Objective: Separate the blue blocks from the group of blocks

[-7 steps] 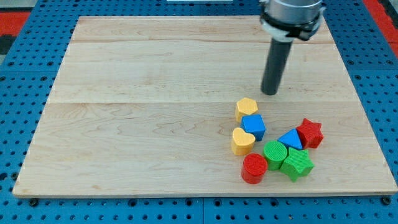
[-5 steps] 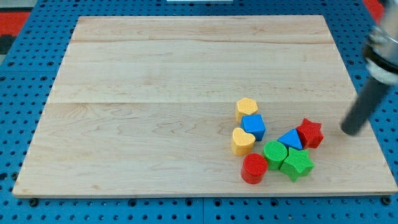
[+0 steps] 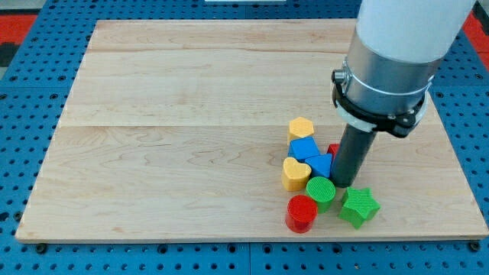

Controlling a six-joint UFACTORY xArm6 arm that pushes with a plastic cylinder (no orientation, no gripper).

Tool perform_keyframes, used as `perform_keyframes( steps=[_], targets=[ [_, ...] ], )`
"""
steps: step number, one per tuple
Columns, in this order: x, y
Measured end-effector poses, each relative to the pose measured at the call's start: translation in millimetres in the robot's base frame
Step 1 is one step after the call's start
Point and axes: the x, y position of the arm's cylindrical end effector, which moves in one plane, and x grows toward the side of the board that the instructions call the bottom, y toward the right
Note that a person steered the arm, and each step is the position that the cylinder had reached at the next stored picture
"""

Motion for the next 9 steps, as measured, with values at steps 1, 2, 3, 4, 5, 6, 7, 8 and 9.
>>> perform_keyframes(
  steps=[1, 2, 3, 4, 5, 6, 7, 8, 9],
  targets=[
    [-41, -35],
    [-64, -26],
    [-59, 31],
    [-40, 58],
    [-22, 55],
    [-10, 7],
    [-22, -18],
    [-51, -117],
    [-77, -189]
  ],
)
